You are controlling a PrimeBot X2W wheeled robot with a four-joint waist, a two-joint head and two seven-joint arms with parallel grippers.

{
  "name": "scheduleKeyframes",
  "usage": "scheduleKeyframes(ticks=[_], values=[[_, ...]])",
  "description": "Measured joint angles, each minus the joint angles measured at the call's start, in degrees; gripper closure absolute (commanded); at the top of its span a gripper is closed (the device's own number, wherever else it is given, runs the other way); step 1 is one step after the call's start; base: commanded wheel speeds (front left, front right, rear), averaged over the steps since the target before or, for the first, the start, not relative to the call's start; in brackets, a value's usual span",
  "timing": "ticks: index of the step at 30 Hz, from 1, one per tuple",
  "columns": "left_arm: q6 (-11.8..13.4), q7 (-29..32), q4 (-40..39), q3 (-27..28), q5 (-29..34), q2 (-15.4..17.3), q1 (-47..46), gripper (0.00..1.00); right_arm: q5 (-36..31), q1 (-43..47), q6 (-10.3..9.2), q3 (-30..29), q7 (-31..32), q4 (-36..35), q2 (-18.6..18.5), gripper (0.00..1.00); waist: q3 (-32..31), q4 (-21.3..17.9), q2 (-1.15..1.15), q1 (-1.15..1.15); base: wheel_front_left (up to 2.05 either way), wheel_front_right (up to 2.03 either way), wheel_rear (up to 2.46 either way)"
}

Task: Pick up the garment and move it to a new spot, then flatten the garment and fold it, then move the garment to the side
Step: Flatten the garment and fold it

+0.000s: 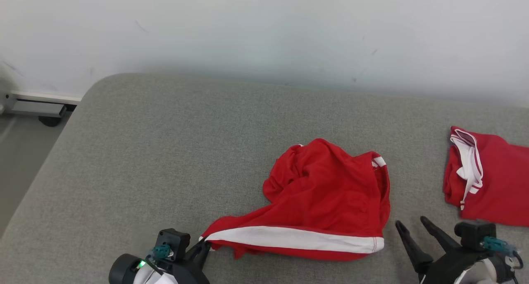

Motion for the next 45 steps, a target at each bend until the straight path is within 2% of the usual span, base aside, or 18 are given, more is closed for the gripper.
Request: scheduleKeyframes(ticks=[5, 12, 25, 26, 27, 28, 37, 38, 39, 45], values=[[0.0, 0.1, 0.5, 0.8, 0.0, 0.4, 0.3, 1.0, -2.8, 0.0, 0.0, 4.0, 3.2, -5.0, -2.4, 0.0, -0.8, 0.4, 0.0, 0.0, 0.0, 0.0, 0.0], [0.0, 0.6, 0.4, 0.8, 0.5, -1.0, 0.3, 1.0, -1.8, 1.9, 0.0, 9.0, 8.7, -11.4, -3.3, 0.0, -1.1, 2.2, 0.0, 0.01, 0.0, 0.0, 0.0], [0.0, 0.6, 0.4, 2.1, 1.0, -1.4, 0.2, 1.0, -1.8, 1.9, -0.2, 10.2, 16.1, -14.7, -4.5, 0.0, -0.3, 3.2, 0.0, 0.01, 0.0, 0.0, 0.0], [0.0, 0.6, 0.4, 2.2, 1.1, -1.5, 0.2, 1.0, -1.7, 1.9, -0.34, 10.2, 16.2, -14.9, -4.5, 0.19, -0.2, 3.2, 0.0, 0.01, 0.0, 0.0, 0.0], [0.0, 0.6, 0.4, 2.2, 1.3, -1.5, 0.2, 1.0, -1.7, 1.8, -0.43, 10.3, 16.6, -15.1, -4.5, 0.82, -0.2, 3.2, 0.0, 0.01, 0.0, 0.0, 0.0], [0.0, 0.6, 0.4, 2.2, 1.4, -1.6, 0.2, 1.0, -1.7, 1.7, -0.43, 10.4, 17.1, -15.3, -4.6, 1.0, -0.1, 3.3, 0.0, 0.01, 0.0, 0.0, 0.0], [0.0, 0.6, 0.4, 2.7, 1.5, -1.6, 0.3, 1.0, -1.3, 1.4, -1.8, 8.0, 17.3, -18.1, -6.0, 1.0, 0.0, 3.1, 0.0, 0.01, 0.0, 0.0, 0.0], [0.0, 0.6, 0.4, 2.8, 1.4, -1.7, 0.3, 0.61, -1.3, 1.4, -2.11, 7.5, 17.1, -18.3, -6.3, 1.0, 0.0, 3.1, 0.0, 0.01, 0.0, 0.0, 0.0], [0.0, 0.6, 0.4, 3.1, 1.4, -1.7, 0.5, 0.0, -1.2, 1.4, -2.41, 7.0, 17.1, -18.5, -6.6, 1.0, 0.1, 3.1, 0.0, 0.01, 0.0, 0.0, 0.0], [0.0, 0.5, -1.2, 4.8, 0.2, -1.5, 1.7, 0.0, -0.7, 1.6, -3.38, 5.5, 16.8, -18.9, -8.0, 1.0, 0.1, 3.1, 0.0, 0.01, 0.0, 0.0, 0.0]])
